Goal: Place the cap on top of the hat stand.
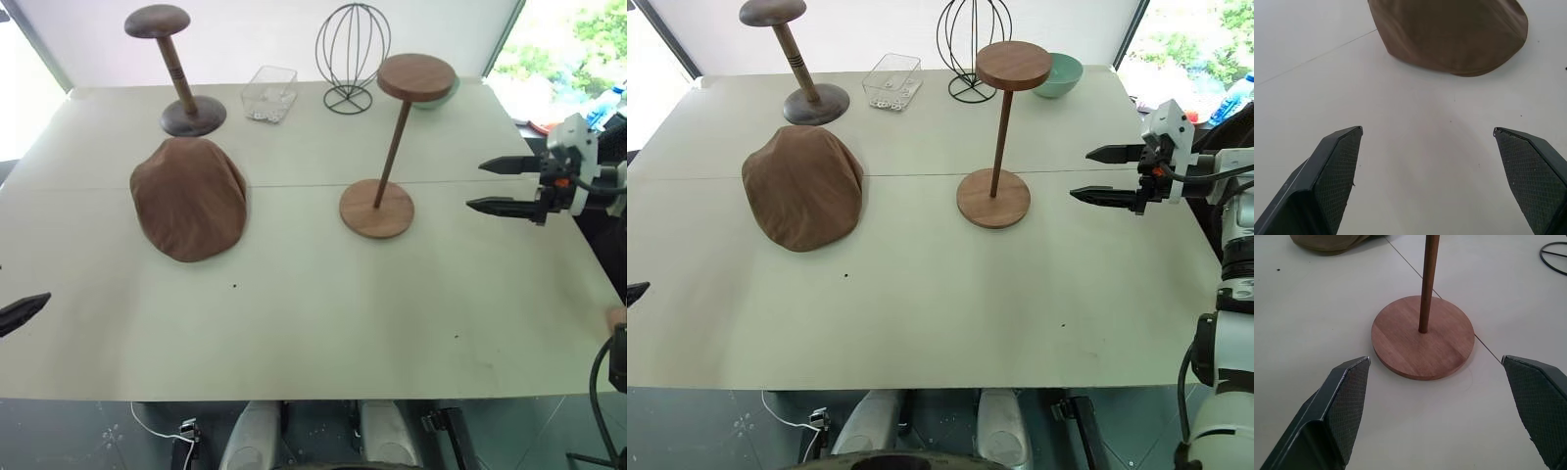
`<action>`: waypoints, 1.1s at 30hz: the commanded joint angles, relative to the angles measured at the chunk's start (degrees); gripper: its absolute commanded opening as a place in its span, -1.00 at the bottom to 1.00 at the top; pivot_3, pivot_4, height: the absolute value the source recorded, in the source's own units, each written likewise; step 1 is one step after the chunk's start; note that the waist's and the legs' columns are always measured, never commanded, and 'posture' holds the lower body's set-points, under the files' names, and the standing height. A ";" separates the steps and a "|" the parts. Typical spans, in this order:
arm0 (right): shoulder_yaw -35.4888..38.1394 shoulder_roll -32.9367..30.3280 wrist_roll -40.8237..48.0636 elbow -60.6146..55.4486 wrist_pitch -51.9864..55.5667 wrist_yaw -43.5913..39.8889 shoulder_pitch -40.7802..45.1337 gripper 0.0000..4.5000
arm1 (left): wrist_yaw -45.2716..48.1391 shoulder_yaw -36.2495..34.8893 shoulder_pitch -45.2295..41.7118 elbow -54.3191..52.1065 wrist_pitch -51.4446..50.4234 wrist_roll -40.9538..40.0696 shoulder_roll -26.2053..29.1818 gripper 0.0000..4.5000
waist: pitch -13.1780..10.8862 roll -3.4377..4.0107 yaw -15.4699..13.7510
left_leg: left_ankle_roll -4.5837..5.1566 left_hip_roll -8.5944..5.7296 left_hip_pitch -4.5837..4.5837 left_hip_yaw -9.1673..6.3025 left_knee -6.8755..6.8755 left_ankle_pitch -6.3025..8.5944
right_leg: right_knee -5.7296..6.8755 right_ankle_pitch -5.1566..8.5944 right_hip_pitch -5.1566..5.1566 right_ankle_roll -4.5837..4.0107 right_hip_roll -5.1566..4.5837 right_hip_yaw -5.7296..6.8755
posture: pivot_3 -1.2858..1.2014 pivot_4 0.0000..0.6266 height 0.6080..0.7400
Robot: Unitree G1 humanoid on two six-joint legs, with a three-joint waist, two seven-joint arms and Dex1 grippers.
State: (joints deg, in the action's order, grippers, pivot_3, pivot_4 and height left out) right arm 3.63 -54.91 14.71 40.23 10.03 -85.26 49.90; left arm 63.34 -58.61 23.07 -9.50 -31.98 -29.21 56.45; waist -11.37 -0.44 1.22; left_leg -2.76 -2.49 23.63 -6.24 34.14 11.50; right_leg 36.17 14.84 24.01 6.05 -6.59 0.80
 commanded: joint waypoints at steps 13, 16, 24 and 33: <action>2.73 -0.42 1.66 -1.60 0.39 0.32 0.51 0.96 | -1.08 0.84 -4.65 1.64 1.47 1.32 1.96 1.00 | 0.00 0.00 0.16 | 0.01 0.10 -0.15 0.31 0.02 0.00 | 0.04 -0.15 0.00 0.06 0.13 -0.29 | 0.03 -0.52 1.00; 2.63 -0.27 1.63 -1.98 2.02 0.73 0.76 0.96 | -1.07 1.29 -4.95 1.15 1.02 1.20 2.03 1.00 | 0.00 0.00 0.18 | 0.01 0.12 -0.18 0.37 0.04 0.00 | 0.04 -0.18 0.00 0.06 0.14 -0.33 | 0.03 -0.52 1.00; 3.45 -1.52 3.99 -10.37 6.63 -0.12 -0.69 0.96 | -1.88 6.60 -5.26 -9.75 3.01 2.37 1.91 1.00 | 0.00 0.00 0.12 | 0.01 0.15 -0.20 0.50 0.10 -0.01 | 0.05 -0.26 0.00 0.10 0.16 -0.46 | 0.03 -0.52 1.00; 11.36 -3.77 26.20 -49.97 36.56 5.13 -15.11 0.96 | -9.13 23.84 -9.94 -18.88 8.53 11.69 1.82 1.00 | 0.02 -0.02 -0.46 | 0.02 0.22 -0.21 0.53 0.17 -0.01 | 0.09 -0.29 -0.01 0.10 0.22 -0.51 | 0.03 -0.52 1.00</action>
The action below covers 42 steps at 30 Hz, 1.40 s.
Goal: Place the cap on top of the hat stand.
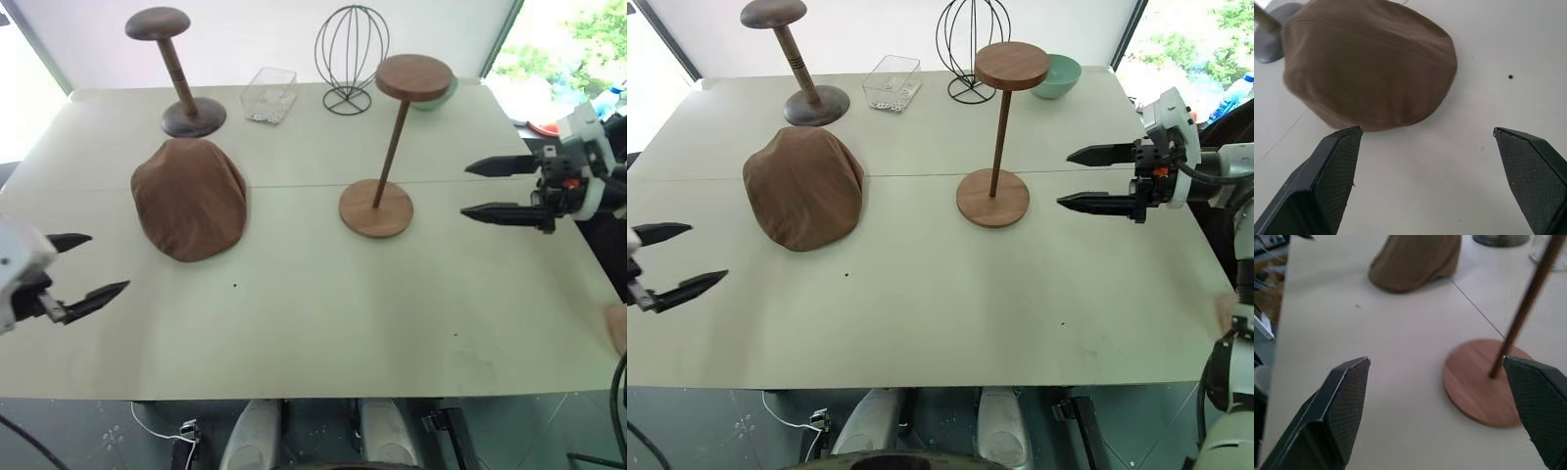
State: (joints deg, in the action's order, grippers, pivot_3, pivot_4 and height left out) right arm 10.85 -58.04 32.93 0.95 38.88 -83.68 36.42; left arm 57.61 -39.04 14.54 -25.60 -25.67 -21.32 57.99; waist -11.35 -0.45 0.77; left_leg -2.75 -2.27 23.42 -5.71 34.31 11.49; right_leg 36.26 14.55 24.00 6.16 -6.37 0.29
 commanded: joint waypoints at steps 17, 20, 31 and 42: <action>9.74 0.05 29.26 -30.66 21.98 27.59 -5.86 0.96 | -30.16 38.49 -15.82 8.74 12.21 41.12 -8.49 1.00 | 0.08 -0.15 -0.17 | 0.11 0.28 0.02 0.35 0.89 0.06 | -0.06 -0.36 -0.42 -0.01 0.22 -0.06 | 0.03 -0.52 1.00; 9.49 -0.15 30.85 -30.73 21.99 29.34 -5.38 0.96 | -33.39 40.91 -17.52 13.86 15.31 44.67 -9.59 1.00 | 0.08 -0.15 -0.20 | 0.17 0.30 0.03 0.36 0.87 0.09 | -0.06 -0.44 -0.40 0.17 0.25 -0.06 | 0.03 -0.52 1.00; 7.34 -0.13 31.82 -27.96 20.61 31.35 -1.63 0.96 | -41.02 47.13 -23.30 23.85 18.72 50.87 -19.56 1.00 | 0.21 -0.06 -1.71 | 0.17 0.30 -0.04 0.56 0.98 0.09 | -0.06 -0.48 -0.56 0.23 0.12 -0.06 | 0.03 -0.52 1.00; 5.97 -0.31 31.61 -27.30 19.31 30.24 -1.56 0.96 | -38.03 49.67 -21.29 18.19 20.29 53.66 -20.90 1.00 | 0.42 0.21 -2.88 | 0.18 0.25 -0.03 1.09 1.08 0.08 | -0.20 -0.44 -0.76 0.39 -0.34 -0.01 | 0.03 -0.52 1.00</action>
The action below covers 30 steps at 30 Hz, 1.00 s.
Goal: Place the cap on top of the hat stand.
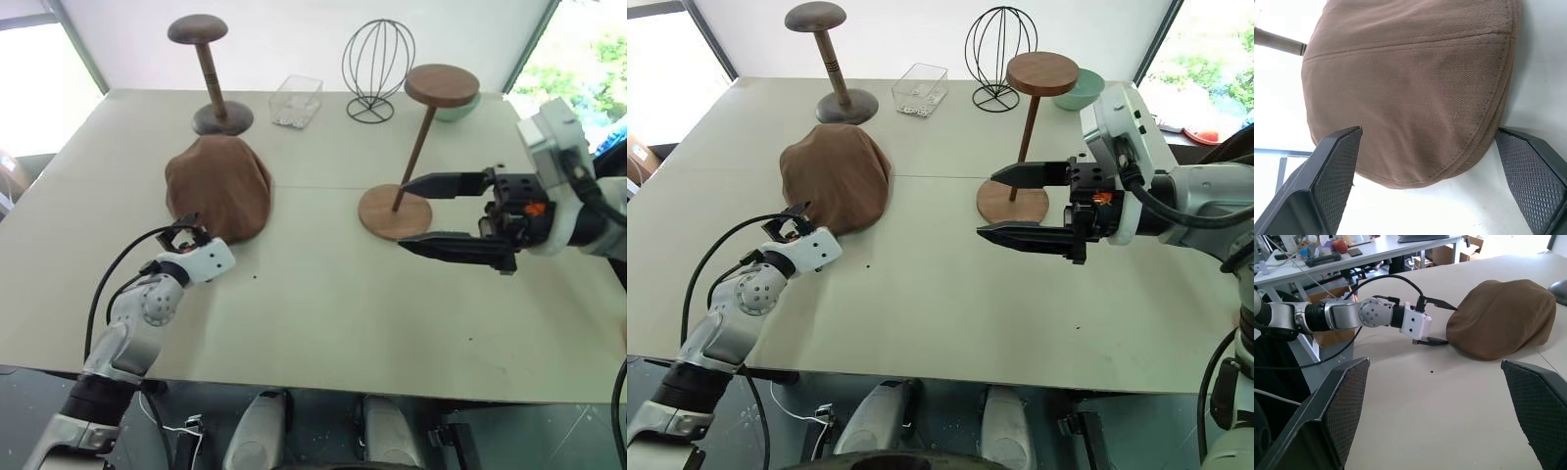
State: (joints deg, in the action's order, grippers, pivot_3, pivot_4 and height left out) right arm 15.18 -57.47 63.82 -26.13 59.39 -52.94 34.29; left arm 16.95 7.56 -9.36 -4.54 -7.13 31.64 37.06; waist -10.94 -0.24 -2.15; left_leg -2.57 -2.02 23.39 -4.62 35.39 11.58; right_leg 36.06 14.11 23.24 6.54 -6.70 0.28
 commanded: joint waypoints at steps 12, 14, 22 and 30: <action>1.09 -1.90 -1.24 -0.01 -3.19 -3.92 -1.15 0.96 | 0.06 4.58 -3.00 4.11 3.06 3.88 -4.55 1.00 | 0.02 0.03 -0.54 | 0.10 -0.08 0.09 0.04 0.17 0.07 | -0.04 0.09 -0.19 0.18 -0.12 0.01 | 0.03 -0.52 1.00; 1.15 -1.83 -1.09 -0.36 -3.28 -3.85 -1.38 0.96 | -1.21 5.26 -5.62 7.73 4.27 4.48 -5.58 1.00 | 0.04 0.06 -0.89 | 0.10 -0.08 0.09 0.05 0.22 0.07 | -0.04 0.09 -0.32 0.19 -0.13 0.02 | 0.03 -0.52 1.00; 0.68 -1.06 -1.26 -0.63 -4.02 -3.40 -1.42 0.96 | -7.41 5.78 -12.23 18.95 8.41 7.02 -4.29 1.00 | 0.04 0.06 -1.07 | 0.11 -0.05 0.10 0.05 0.35 0.07 | -0.04 0.12 -0.38 0.29 -0.09 0.04 | 0.03 -0.52 1.00; 0.87 -1.00 -1.52 -1.21 -4.95 -3.10 -2.49 0.96 | -8.96 6.29 -13.68 23.99 10.83 6.76 -3.29 1.00 | 0.04 0.06 0.01 | 0.10 -0.03 0.05 0.04 0.33 0.07 | 0.00 0.11 -0.37 0.29 -0.08 0.04 | 0.03 -0.52 1.00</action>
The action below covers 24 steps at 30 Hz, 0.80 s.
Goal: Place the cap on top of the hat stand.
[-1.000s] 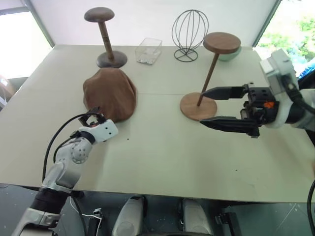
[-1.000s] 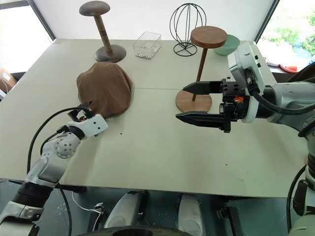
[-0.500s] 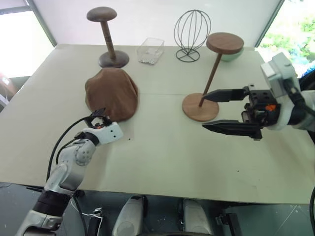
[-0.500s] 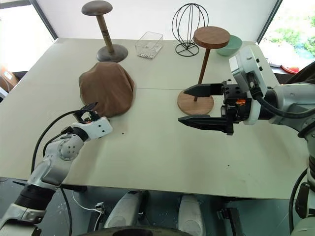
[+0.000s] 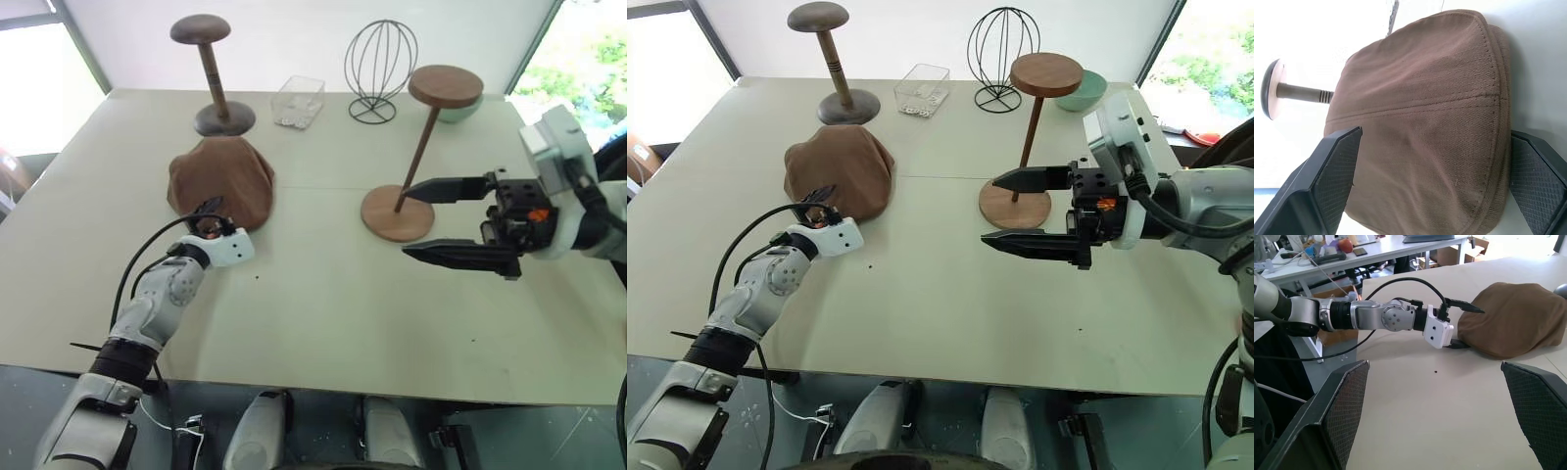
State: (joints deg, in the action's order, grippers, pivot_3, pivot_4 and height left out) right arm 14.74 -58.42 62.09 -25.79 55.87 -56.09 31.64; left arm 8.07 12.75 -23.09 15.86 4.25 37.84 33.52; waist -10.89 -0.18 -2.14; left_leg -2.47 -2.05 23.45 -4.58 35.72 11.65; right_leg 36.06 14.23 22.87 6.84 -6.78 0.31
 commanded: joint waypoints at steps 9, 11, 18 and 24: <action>1.31 0.15 1.07 -1.64 -1.68 1.33 0.70 1.00 | 0.91 1.49 0.67 3.80 0.91 -0.64 0.46 -0.35 | 0.01 0.02 0.00 | 0.00 0.01 0.02 0.00 0.00 0.00 | 0.00 0.00 0.03 0.00 0.01 0.00 | 0.03 -0.52 1.00; 1.40 0.11 1.25 -1.67 -1.62 1.52 0.72 1.00 | 1.03 1.29 1.29 3.12 0.99 -0.88 0.85 -0.77 | 0.03 0.05 -0.01 | 0.00 0.01 0.01 0.00 -0.01 0.00 | -0.01 0.00 0.03 0.00 0.01 0.00 | 0.03 -0.52 1.00; 1.16 0.61 1.61 -1.53 -1.64 2.28 1.12 1.00 | 1.87 0.09 4.49 0.63 0.96 -1.05 2.89 -0.99 | 0.03 0.02 0.35 | 0.00 0.02 0.02 0.03 -0.05 0.00 | -0.07 0.02 0.04 0.03 0.00 -0.02 | 0.03 -0.52 1.00; 1.45 0.49 1.84 -1.90 -1.76 2.54 0.76 1.00 | 0.39 -7.13 8.81 -0.71 1.52 -2.45 12.69 -0.99 | 0.00 -0.19 2.59 | 0.01 0.05 0.05 0.06 -0.35 0.00 | -0.05 0.03 0.30 0.07 0.02 -0.08 | 0.03 -0.52 1.00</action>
State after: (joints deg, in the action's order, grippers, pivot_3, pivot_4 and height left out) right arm 14.71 -57.68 63.24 -26.33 55.21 -53.53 31.67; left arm 7.98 9.20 -15.67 12.31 6.20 36.00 42.99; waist -10.89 -0.36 0.44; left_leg -2.46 -1.99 23.49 -4.57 35.32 11.65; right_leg 36.03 14.25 23.21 6.90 -6.73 0.23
